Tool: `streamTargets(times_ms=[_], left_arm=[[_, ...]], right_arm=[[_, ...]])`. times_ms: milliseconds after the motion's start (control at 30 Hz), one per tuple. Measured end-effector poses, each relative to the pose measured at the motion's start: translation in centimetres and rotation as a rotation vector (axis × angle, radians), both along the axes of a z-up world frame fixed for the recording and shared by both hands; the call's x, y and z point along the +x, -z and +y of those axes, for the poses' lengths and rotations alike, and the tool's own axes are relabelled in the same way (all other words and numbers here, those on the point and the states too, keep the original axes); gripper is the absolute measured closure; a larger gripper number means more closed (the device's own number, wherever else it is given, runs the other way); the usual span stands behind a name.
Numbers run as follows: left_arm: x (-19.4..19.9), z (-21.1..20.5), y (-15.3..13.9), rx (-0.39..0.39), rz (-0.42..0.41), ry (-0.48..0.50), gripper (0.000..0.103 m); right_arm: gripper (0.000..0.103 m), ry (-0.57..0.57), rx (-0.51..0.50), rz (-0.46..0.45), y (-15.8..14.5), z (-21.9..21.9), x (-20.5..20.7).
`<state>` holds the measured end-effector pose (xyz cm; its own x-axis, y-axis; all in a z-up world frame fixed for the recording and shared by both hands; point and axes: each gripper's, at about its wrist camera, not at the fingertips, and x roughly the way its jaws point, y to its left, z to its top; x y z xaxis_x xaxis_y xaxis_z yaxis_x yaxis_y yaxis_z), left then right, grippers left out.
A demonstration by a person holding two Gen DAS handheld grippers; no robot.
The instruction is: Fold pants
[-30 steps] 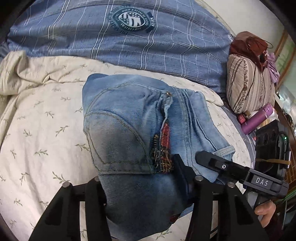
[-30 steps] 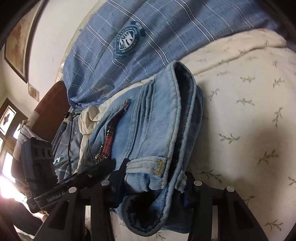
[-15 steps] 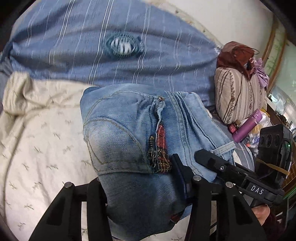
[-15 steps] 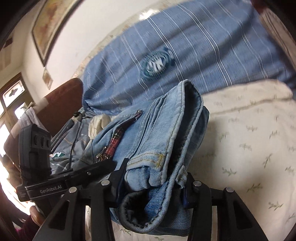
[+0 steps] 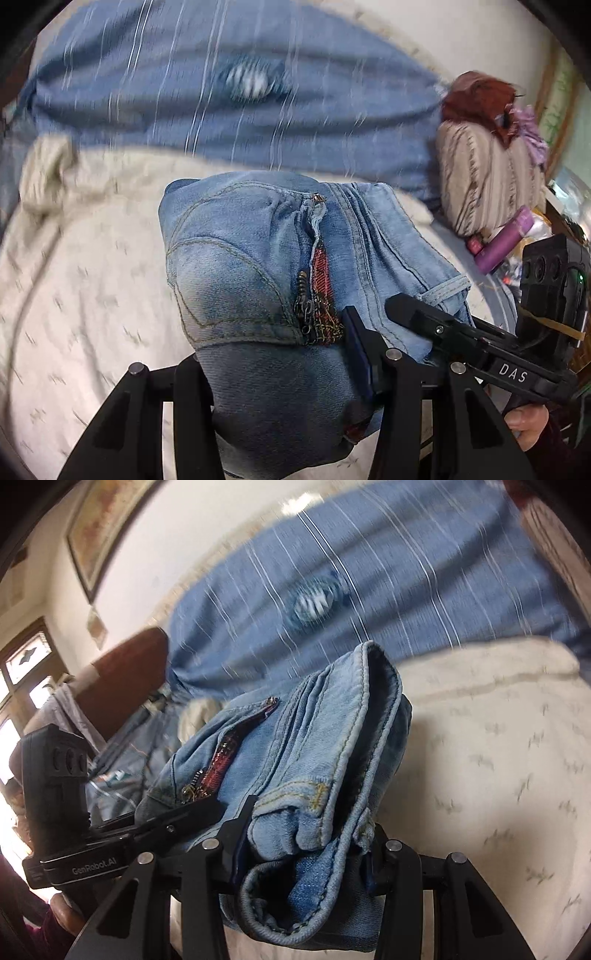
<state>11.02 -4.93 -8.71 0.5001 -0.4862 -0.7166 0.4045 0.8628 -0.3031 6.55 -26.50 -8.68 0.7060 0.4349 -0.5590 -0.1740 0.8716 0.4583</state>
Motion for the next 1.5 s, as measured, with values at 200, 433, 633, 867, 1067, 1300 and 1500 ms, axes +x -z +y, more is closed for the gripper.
streamTargets(times_ms=[200, 433, 633, 867, 1067, 1300, 1500], left_arm=[[1.5, -0.4, 3.1, 0.067, 0.137, -0.016, 0.031], [1.6, 1.0, 2.6, 0.095, 0.145, -0.059, 0.014], [-2.2, 2.5, 0.5, 0.157, 0.046, -0.135, 0.014], [-6.9, 4.3, -4.0, 0.278, -0.145, -0.262, 0.014], [-10.0, 4.8, -8.1, 0.335, -0.283, -0.33, 0.008], [-14.1, 5.2, -10.8, 0.351, -0.38, -0.353, 0.004], [-16.8, 5.6, -12.3, 0.341, -0.422, -0.381, 0.003]], right_arm=[[0.046, -0.006, -0.05, 0.217, 4.1, 0.3, 2.0], [0.034, 0.043, 0.094, 0.302, 4.4, -2.1, 1.8], [0.031, 0.133, 0.053, 0.18, 1.3, -3.3, -2.6], [0.03, 0.199, 0.033, 0.004, -2.7, -2.6, -7.7], [0.028, 0.184, -0.048, -0.102, -5.8, 0.0, -10.8], [0.028, 0.162, -0.106, -0.188, -8.2, 2.1, -14.6], [0.026, 0.157, -0.134, -0.264, -10.7, 3.5, -17.7]])
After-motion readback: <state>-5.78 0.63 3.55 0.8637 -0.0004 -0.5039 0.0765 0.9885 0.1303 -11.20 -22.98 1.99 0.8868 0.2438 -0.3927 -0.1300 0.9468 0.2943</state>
